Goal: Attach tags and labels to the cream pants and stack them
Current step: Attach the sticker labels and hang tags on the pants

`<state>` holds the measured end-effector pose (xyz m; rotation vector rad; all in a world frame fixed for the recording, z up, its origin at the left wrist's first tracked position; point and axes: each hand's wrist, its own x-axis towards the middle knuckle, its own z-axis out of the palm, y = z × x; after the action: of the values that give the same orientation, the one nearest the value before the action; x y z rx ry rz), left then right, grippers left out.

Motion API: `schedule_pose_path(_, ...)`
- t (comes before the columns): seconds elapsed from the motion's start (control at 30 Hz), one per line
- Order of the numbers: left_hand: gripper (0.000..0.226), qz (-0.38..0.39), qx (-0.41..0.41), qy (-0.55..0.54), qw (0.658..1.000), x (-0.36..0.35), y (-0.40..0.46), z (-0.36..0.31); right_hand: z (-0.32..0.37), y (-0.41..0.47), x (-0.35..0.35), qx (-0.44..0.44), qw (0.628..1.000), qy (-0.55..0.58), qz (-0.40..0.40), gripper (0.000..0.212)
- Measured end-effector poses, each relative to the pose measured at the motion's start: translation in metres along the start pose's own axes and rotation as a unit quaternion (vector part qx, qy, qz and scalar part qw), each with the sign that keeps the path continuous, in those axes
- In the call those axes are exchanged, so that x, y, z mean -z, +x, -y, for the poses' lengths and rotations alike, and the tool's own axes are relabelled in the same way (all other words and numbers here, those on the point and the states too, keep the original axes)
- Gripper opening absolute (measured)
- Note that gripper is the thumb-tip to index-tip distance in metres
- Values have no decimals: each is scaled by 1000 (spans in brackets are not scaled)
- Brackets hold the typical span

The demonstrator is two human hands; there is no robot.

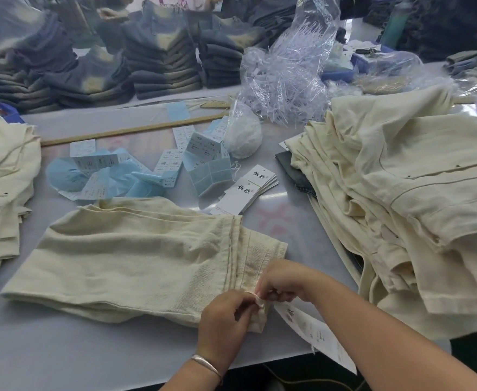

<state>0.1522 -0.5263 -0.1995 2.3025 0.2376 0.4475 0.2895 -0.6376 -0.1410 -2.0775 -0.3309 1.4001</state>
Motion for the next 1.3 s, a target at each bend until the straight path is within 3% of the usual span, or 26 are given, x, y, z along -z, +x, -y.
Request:
schedule_pose_path(0.07,14,-3,-9,0,1000,1,1,-1,-4,0,-2,14,1000,9,-9,7)
schedule_pose_path(0.2,11,7,3,19,1000,1,4,-5,-17,4,-10,56,994,50,-76,12)
schedule_pose_path(0.3,10,16,24,33,999,1,8,-10,-20,4,-12,115,987,-7,-113,14)
schedule_pose_path(0.4,11,34,47,43,997,3,12,-13,-26,-3,-9,176,959,-98,-201,18)
schedule_pose_path(0.53,12,59,75,41,995,8,18,-13,-58,-18,-8,294,899,-59,-318,34)
schedule_pose_path(0.63,13,58,83,32,994,12,22,-12,-85,-26,-11,300,881,-27,-364,44)
schedule_pose_path(0.73,18,42,104,-6,994,14,25,-13,-101,-26,-15,274,890,-23,-364,46)
schedule_pose_path(0.9,23,57,117,-55,990,12,29,-15,-106,-21,-22,266,923,-110,-254,34)
schedule_pose_path(1.1,22,82,122,-108,983,12,31,-10,-100,-17,-28,320,868,-233,-300,5)
schedule_pose_path(1.3,26,94,116,-177,973,11,30,-9,-101,-12,-33,325,825,-315,-338,13)
